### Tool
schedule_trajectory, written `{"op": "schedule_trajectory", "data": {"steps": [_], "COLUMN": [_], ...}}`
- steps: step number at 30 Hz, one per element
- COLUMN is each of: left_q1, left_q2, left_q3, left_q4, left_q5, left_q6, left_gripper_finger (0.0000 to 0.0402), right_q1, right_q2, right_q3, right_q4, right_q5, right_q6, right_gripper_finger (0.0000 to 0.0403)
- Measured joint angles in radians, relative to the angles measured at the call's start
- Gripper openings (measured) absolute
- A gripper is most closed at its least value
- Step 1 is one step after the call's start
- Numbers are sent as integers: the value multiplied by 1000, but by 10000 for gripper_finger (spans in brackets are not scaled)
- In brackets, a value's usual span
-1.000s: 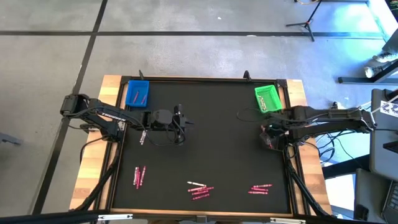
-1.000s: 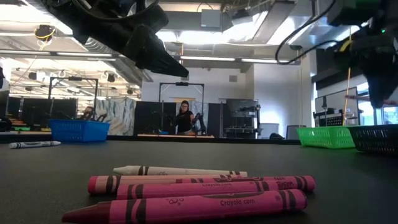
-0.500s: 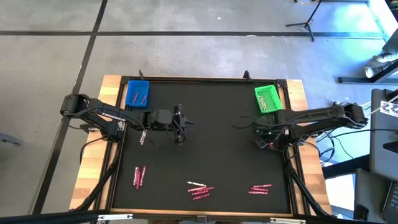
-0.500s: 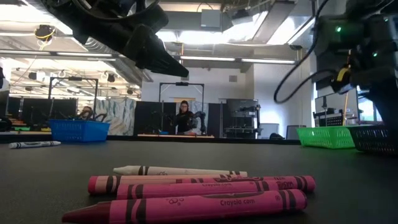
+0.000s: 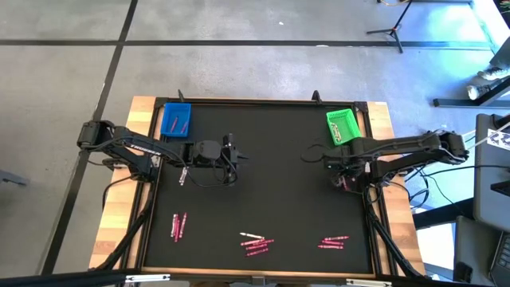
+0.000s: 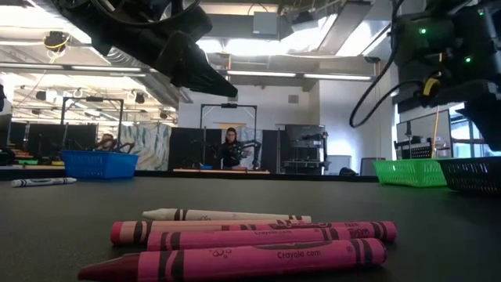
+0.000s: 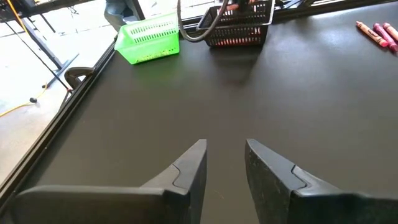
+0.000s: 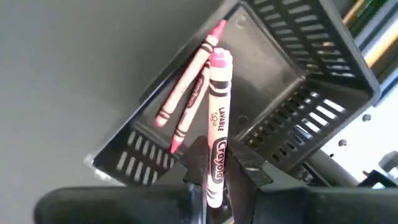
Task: Sort crayons
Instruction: Put the pink crayon into the black bin, then put the white crayon into the green bin
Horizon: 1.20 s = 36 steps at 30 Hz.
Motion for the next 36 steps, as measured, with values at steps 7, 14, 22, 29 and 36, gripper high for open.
{"op": "schedule_trajectory", "data": {"steps": [7,14,22,29,36], "left_q1": [0,0,0,0,0], "left_q2": [0,0,0,0,0], "left_q3": [0,0,0,0,0], "left_q4": [0,0,0,8,25], "left_q5": [0,0,0,0,0], "left_q6": [-9,-16,-16,-16,-16], "left_gripper_finger": [100,100,100,100,100], "right_q1": [-55,-69,-68,-68,-68], "right_q2": [74,156,164,164,164], "right_q3": [-4,-4,-3,-3,94], "right_q4": [-2,6,8,40,-46], "right_q5": [20,12,31,0,7], "right_q6": [5,-71,-99,-109,-148], "right_gripper_finger": [37,37,38,102,142]}}
